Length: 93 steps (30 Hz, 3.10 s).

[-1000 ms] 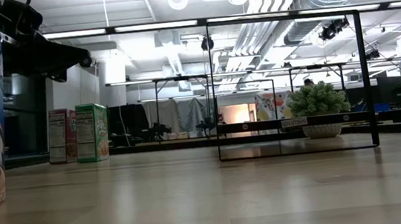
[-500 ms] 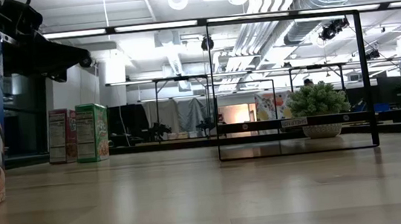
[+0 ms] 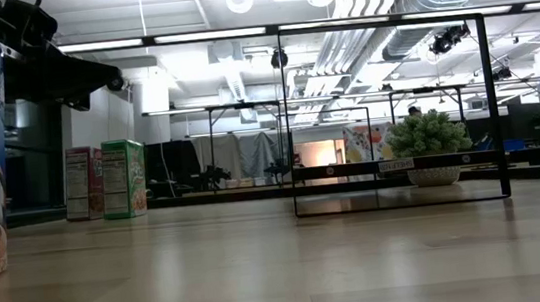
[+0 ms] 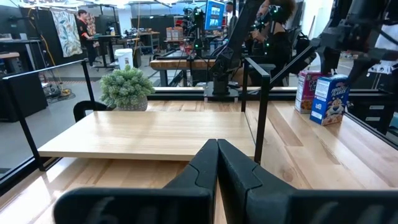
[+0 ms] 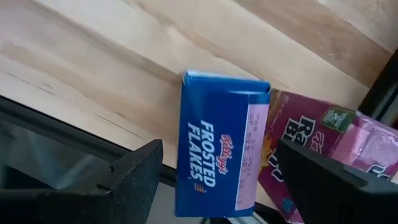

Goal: Stack cereal on shelf
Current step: Put the right blue cereal box on the shelf

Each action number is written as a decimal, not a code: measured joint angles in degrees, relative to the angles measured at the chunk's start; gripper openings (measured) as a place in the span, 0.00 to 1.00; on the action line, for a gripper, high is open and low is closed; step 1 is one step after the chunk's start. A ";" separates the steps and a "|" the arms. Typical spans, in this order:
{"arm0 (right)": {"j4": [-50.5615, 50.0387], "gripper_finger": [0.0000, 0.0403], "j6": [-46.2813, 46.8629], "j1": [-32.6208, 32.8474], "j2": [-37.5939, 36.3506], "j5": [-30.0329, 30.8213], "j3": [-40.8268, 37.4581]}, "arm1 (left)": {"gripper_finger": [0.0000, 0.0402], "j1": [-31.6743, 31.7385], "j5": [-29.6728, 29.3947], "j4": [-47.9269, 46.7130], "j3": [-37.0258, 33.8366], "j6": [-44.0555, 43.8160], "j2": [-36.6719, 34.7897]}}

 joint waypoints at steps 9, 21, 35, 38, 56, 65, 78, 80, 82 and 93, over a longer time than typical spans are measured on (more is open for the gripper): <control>0.48 0.76 0.21 0.00 1.11 0.84 0.00 | 0.00 0.00 0.00 0.00 0.00 0.00 -0.01; 0.42 0.76 1.09 -0.79 2.38 1.23 0.00 | 0.00 0.02 0.00 0.01 0.00 0.00 -0.01; 0.37 0.67 1.43 -0.87 3.03 0.76 0.00 | 0.00 0.02 0.02 0.00 -0.01 0.01 0.01; 0.37 0.58 1.36 -1.01 3.03 0.73 0.00 | 0.00 0.00 0.01 0.00 0.00 0.01 -0.01; 10.32 0.36 -10.16 -2.41 -0.96 3.70 0.00 | 0.00 0.00 0.00 0.00 -0.01 0.02 0.00; 31.99 0.36 -43.08 -11.13 -9.55 20.86 0.07 | 0.00 0.01 0.01 0.00 -0.01 0.01 -0.01; 23.84 0.36 -70.56 -41.84 -25.32 33.90 0.07 | 0.00 0.02 0.01 0.00 0.00 0.00 0.02; 17.89 0.36 -68.00 -47.96 -27.23 36.12 0.07 | 0.00 0.02 0.00 0.02 0.00 -0.01 -0.01; 12.36 0.36 -64.71 -54.65 -28.12 35.95 0.09 | 0.00 0.00 0.02 0.00 0.02 0.00 0.01; 3.94 0.36 -71.06 -82.16 -21.69 21.76 0.04 | 0.00 0.02 0.00 -0.02 -0.01 0.01 0.02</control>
